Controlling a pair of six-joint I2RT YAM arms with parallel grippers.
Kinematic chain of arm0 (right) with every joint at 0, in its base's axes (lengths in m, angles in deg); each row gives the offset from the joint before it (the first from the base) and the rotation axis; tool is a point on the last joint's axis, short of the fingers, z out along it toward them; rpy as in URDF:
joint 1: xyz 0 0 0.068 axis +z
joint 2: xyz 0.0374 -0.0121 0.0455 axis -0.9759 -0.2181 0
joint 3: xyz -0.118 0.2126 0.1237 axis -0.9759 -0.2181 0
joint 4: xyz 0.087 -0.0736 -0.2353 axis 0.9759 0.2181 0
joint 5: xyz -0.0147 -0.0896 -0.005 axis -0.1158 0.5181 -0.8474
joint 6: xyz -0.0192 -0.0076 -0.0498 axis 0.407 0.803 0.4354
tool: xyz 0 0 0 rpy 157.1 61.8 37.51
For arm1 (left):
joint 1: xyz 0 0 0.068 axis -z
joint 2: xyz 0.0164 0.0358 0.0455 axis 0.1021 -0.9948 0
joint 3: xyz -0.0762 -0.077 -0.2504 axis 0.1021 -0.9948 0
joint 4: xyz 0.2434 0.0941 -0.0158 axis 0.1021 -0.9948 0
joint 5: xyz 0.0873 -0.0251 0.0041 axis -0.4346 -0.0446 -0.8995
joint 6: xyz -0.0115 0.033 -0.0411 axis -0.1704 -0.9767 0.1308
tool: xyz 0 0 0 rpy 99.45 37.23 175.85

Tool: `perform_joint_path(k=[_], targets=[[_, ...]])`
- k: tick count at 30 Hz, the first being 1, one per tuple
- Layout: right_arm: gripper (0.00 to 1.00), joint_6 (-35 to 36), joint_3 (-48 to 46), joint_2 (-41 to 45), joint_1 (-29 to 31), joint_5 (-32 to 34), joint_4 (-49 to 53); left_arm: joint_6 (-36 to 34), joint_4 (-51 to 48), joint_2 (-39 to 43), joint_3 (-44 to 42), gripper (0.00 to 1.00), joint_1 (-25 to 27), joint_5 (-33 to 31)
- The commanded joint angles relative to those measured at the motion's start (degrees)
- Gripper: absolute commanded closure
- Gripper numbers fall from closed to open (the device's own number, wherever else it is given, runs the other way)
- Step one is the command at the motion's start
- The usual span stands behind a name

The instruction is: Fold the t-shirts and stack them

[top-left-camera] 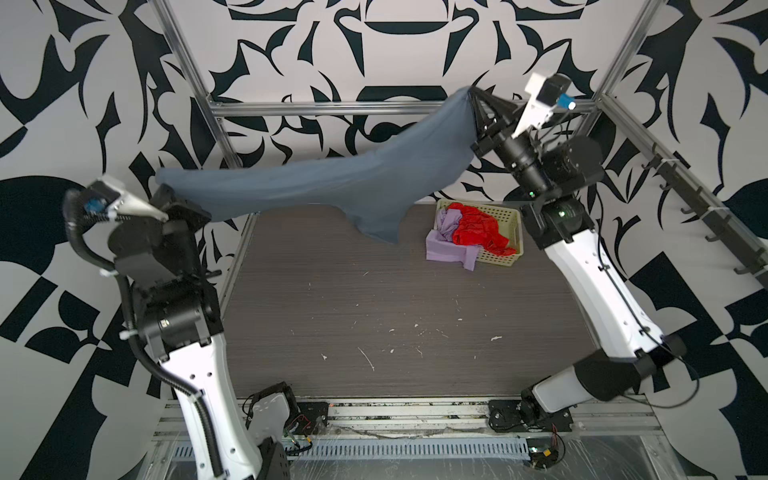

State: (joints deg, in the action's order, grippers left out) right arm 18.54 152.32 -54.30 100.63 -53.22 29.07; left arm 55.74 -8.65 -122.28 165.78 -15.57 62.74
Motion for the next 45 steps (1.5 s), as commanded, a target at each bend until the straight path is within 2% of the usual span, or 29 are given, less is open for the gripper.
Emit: perform_joint_path(k=[1, 4, 6, 10, 14, 20, 23, 24, 26, 27, 28, 33, 35, 40, 45], targets=[[1.0, -5.86, -18.43, 4.61, 0.39, -1.12, -2.0, 5.12, -3.53, 2.69, -15.06, 1.0, -0.15, -7.93], [1.0, -10.9, -33.73, 11.66, 1.75, -0.99, 1.14, 8.97, -6.87, 6.37, -25.98, 1.0, -0.18, -8.57], [1.0, -12.83, -39.57, 15.57, 2.66, -1.97, 5.56, 10.53, -10.48, 7.23, -30.11, 1.0, -0.2, -8.95], [1.0, -11.33, -44.26, 20.87, 4.8, -0.03, 19.01, 14.16, -15.02, 8.07, -35.75, 1.0, -0.13, -6.58], [1.0, -10.68, -49.17, 22.6, 4.99, 0.78, 27.4, 17.83, -17.82, 9.24, -41.22, 1.0, -0.17, -3.1], [1.0, -13.42, -57.07, 22.37, 5.34, -0.41, 29.37, 20.65, -21.12, 11.8, -46.02, 1.0, -0.11, -3.21], [1.0, -14.02, -58.25, 22.41, 5.69, -0.36, 28.34, 20.73, -22.23, 12.09, -45.69, 0.8, -0.17, -4.47], [0.97, -13.88, -58.27, 22.22, 5.83, 0.38, 28.2, 20.73, -22.17, 12.01, -45.49, 0.72, -0.19, -4.83], [0.75, -13.22, -57.85, 21.71, 5.85, 2.88, 27.78, 20.67, -22.11, 11.5, -44.66, 0.57, -0.16, -5.34], [0.6, -12.7, -57.28, 21.52, 5.87, 4.1, 27.8, 20.45, -22.29, 11.24, -44.06, 0.53, -0.17, -5.44], [0.56, -12.09, -56.6, 21.46, 5.87, 5.94, 27.94, 20.04, -22.64, 10.85, -43.23, 0.51, -0.14, -5.74], [0.51, -7.98, -52.34, 20.83, 5.85, 14.52, 25.57, 17.09, -21.48, 9.92, -39.2, 0.41, -0.21, -6.01], [0.51, -5.54, -49.18, 17.77, 5.86, 14.98, 23.37, 15.57, -18.66, 7.85, -37.89, 0.39, -0.13, -3.86], [0.48, -2.54, -39.35, 5.1, 6.01, 7.53, 15.74, 12.67, -13.35, -3.41, -33.8, 0.39, -0.18, 3.61], [0.45, -0.05, -26.7, -9.9, 7.35, 3.4, 12.48, 10.66, -6.36, -12.56, -32.42, 0.39, -0.19, 6.19]])
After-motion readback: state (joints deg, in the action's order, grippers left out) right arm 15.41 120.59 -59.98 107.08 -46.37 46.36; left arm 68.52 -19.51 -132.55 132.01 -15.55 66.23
